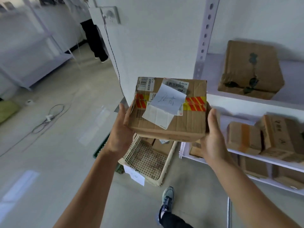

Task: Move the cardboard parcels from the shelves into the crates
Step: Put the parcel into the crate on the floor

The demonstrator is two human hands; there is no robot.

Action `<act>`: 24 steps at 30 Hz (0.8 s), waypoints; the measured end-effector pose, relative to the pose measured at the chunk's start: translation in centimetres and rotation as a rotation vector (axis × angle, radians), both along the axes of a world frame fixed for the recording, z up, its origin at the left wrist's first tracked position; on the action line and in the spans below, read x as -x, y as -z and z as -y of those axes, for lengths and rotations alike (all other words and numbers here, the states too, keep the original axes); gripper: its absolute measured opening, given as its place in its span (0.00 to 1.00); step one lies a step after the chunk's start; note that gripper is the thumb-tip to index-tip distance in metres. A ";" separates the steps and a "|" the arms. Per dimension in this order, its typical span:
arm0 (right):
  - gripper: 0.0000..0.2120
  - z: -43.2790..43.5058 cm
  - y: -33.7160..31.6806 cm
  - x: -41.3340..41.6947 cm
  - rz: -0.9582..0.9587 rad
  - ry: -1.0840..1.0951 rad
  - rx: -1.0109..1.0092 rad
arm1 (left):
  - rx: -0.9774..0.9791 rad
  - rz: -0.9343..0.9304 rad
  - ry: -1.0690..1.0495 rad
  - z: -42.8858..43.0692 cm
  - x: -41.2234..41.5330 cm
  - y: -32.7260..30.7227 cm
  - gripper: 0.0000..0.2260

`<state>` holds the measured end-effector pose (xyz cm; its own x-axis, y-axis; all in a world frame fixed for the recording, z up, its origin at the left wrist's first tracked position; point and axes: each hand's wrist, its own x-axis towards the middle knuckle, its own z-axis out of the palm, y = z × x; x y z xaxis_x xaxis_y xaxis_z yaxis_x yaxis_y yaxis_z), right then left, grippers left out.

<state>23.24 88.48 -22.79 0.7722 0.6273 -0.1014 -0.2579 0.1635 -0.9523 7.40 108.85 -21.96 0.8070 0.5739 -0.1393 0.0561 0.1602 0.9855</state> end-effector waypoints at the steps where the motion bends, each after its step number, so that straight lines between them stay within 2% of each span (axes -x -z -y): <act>1: 0.30 -1.5 1.1 -0.2 0.002 -0.002 -0.002 | 0.015 -0.007 -0.023 -1.3 0.1 0.7 0.38; 6: 0.32 -8.8 6.8 -1.4 -0.050 -0.059 0.041 | 0.140 -0.075 -0.060 -8.3 -1.0 5.4 0.37; 7: 0.35 -10.2 8.2 -1.8 -0.065 -0.075 0.069 | 0.164 -0.099 -0.072 -9.9 -1.4 6.6 0.35; 10: 0.54 -13.8 13.0 -2.9 -0.180 -0.103 0.189 | 0.222 -0.191 -0.076 -14.4 -2.8 10.4 0.32; 13: 0.60 -16.8 18.0 -3.6 -0.279 -0.107 0.287 | 0.312 -0.255 -0.065 -17.9 -3.8 15.1 0.32; 20: 0.60 -21.5 30.1 -3.3 -0.430 -0.098 0.492 | 0.387 -0.461 -0.011 -22.5 -5.0 28.6 0.33; 24: 0.41 -23.7 38.5 -2.9 -0.534 -0.044 0.586 | 0.425 -0.650 0.017 -24.3 -5.3 37.6 0.32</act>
